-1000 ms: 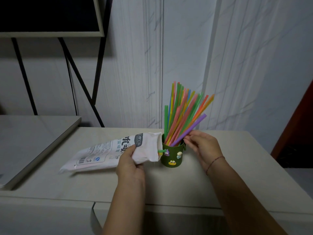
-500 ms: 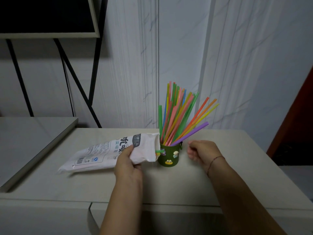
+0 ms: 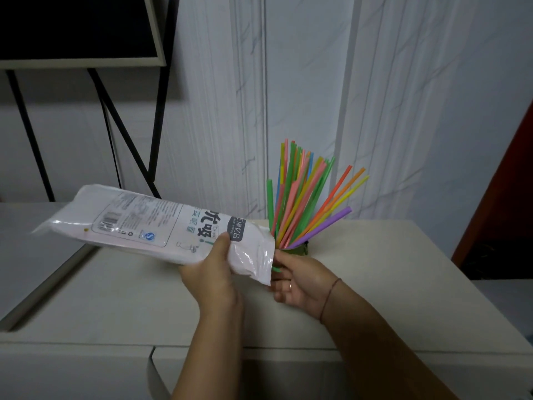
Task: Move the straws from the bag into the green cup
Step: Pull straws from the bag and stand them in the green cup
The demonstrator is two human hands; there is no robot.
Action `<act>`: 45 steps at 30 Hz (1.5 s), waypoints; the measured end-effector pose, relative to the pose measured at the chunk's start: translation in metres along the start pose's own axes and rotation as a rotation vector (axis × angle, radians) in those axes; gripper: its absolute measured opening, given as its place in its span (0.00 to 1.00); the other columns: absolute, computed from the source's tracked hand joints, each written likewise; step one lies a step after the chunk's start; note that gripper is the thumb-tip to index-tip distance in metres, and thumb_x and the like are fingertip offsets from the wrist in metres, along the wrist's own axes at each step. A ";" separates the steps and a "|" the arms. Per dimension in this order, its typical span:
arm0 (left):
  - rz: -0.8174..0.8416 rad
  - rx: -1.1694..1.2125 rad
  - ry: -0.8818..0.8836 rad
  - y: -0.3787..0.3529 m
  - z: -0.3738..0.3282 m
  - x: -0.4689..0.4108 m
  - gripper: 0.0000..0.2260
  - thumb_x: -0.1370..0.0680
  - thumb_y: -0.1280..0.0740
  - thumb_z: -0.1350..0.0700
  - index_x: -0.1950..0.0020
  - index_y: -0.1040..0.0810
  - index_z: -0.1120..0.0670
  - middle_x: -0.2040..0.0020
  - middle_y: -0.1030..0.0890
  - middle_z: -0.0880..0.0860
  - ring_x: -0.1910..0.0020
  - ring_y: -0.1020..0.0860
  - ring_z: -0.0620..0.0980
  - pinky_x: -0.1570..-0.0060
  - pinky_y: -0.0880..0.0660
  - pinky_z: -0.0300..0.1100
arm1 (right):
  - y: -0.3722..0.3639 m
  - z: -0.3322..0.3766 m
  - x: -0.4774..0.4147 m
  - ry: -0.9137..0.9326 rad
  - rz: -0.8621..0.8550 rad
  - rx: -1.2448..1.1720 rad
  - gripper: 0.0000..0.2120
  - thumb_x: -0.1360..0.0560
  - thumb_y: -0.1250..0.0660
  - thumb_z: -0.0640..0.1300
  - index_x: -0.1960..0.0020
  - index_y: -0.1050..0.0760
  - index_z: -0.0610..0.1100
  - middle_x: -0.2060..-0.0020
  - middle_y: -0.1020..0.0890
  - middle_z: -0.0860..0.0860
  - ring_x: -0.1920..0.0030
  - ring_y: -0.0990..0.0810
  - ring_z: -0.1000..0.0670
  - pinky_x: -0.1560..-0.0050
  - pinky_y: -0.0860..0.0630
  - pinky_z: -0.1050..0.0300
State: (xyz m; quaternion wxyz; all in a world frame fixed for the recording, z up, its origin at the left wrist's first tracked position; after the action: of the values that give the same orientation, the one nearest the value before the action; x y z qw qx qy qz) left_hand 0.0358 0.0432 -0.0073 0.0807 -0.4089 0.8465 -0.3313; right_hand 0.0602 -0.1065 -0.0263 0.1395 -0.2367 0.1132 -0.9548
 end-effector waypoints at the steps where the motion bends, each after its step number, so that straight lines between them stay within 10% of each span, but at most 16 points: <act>1: 0.019 -0.007 -0.014 -0.001 -0.003 0.001 0.18 0.30 0.28 0.68 0.42 0.22 0.56 0.47 0.17 0.54 0.51 0.17 0.49 0.49 0.20 0.44 | -0.002 -0.002 -0.001 -0.004 0.000 0.003 0.09 0.22 0.40 0.47 0.53 0.26 0.43 0.65 0.22 0.45 0.71 0.27 0.50 0.79 0.33 0.67; 15: 0.017 -0.016 -0.016 0.003 -0.006 -0.005 0.15 0.30 0.28 0.67 0.47 0.21 0.53 0.46 0.17 0.52 0.51 0.17 0.47 0.47 0.21 0.44 | -0.001 0.007 -0.006 0.102 0.035 -0.136 0.07 0.23 0.38 0.36 0.57 0.23 0.39 0.76 0.22 0.49 0.79 0.27 0.56 0.79 0.31 0.67; 27: -0.092 0.170 0.375 0.020 0.035 -0.016 0.15 0.28 0.32 0.69 0.46 0.28 0.55 0.45 0.19 0.56 0.48 0.19 0.54 0.39 0.25 0.53 | 0.063 0.054 0.010 0.403 -0.243 -0.250 0.04 0.27 0.35 0.31 0.59 0.24 0.35 0.72 0.24 0.44 0.77 0.25 0.57 0.73 0.25 0.67; 38: -0.071 0.202 0.403 0.011 0.040 -0.009 0.11 0.27 0.32 0.70 0.55 0.27 0.54 0.51 0.19 0.53 0.53 0.19 0.51 0.38 0.25 0.53 | 0.027 0.038 0.003 0.312 -0.005 -0.462 0.03 0.26 0.35 0.33 0.56 0.23 0.38 0.65 0.22 0.46 0.70 0.25 0.54 0.73 0.25 0.66; 45: -0.084 0.224 0.394 0.014 0.038 -0.016 0.14 0.27 0.33 0.69 0.49 0.29 0.53 0.54 0.20 0.51 0.56 0.20 0.49 0.41 0.24 0.53 | 0.045 0.050 0.008 0.406 -0.151 -0.381 0.03 0.25 0.35 0.33 0.57 0.24 0.37 0.68 0.24 0.45 0.74 0.25 0.56 0.73 0.25 0.67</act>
State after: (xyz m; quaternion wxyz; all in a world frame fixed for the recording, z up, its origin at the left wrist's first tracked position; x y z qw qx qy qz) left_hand 0.0525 0.0424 -0.0474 -0.0551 -0.3597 0.7860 -0.4997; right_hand 0.0867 -0.1585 0.0072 -0.0046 -0.0706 0.2983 -0.9519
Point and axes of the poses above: each hand's wrist, its own x-axis away from the middle knuckle, its own y-axis out of the back of the hand, z = x × y, the point moved 9 cm from there along -x, towards the middle knuckle
